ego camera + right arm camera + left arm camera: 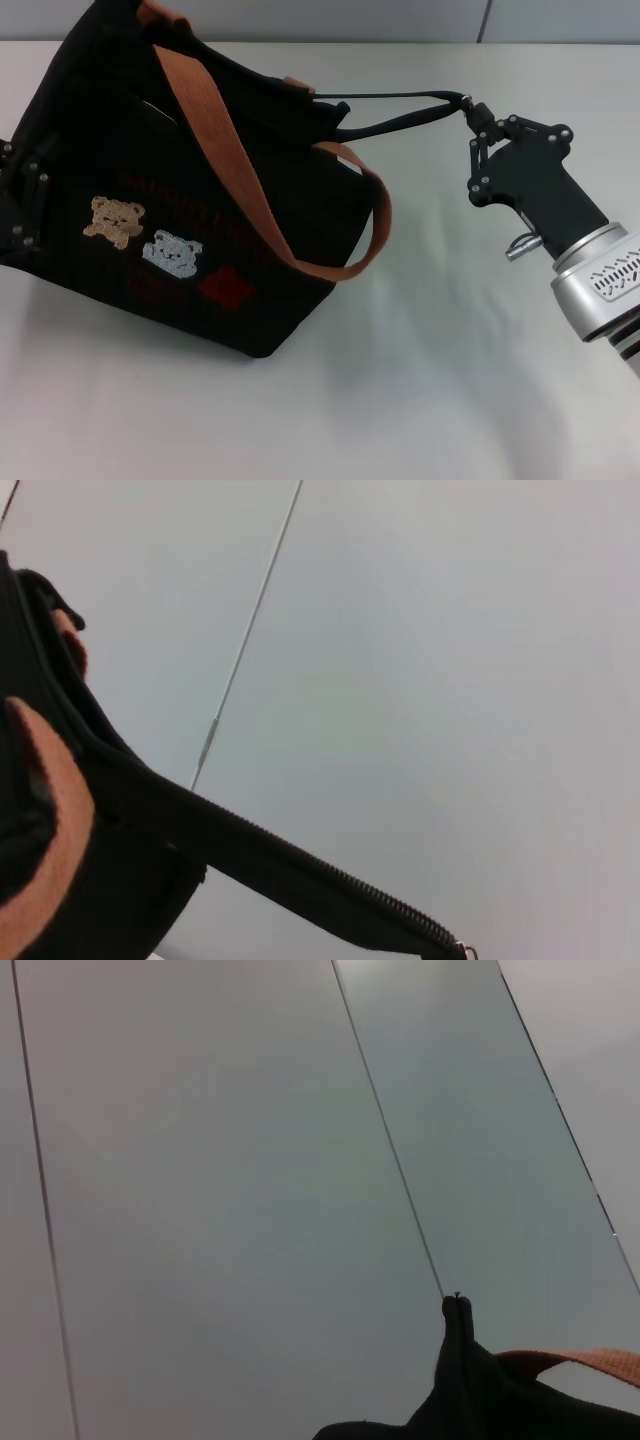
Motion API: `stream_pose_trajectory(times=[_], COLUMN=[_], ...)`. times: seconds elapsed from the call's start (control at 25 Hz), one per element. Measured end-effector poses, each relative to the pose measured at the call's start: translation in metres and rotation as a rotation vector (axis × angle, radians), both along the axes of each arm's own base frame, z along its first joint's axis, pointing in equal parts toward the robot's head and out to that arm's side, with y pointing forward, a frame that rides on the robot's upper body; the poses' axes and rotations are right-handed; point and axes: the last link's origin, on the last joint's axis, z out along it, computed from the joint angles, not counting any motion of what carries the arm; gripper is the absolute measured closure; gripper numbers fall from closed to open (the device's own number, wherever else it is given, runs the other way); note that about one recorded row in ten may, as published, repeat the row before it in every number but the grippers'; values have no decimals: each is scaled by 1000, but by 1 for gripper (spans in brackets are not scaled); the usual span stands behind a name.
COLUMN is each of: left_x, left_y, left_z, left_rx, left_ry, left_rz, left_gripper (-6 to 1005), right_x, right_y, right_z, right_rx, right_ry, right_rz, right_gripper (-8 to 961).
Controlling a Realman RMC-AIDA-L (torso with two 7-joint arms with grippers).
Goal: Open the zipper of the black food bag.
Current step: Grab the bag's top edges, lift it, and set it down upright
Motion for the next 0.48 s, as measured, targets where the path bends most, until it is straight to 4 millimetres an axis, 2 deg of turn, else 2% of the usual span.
stream_pose_trajectory(times=[0.48], left_x=[1], left_y=[-2], left_z=[-1], left_rx=[4], left_ry=[-16], left_rz=[0], left_gripper=[904], right_x=[-2], right_y=[-1], right_z=[1], right_rx=[-3], right_ry=[54], right_rz=[-7], right_gripper=[856])
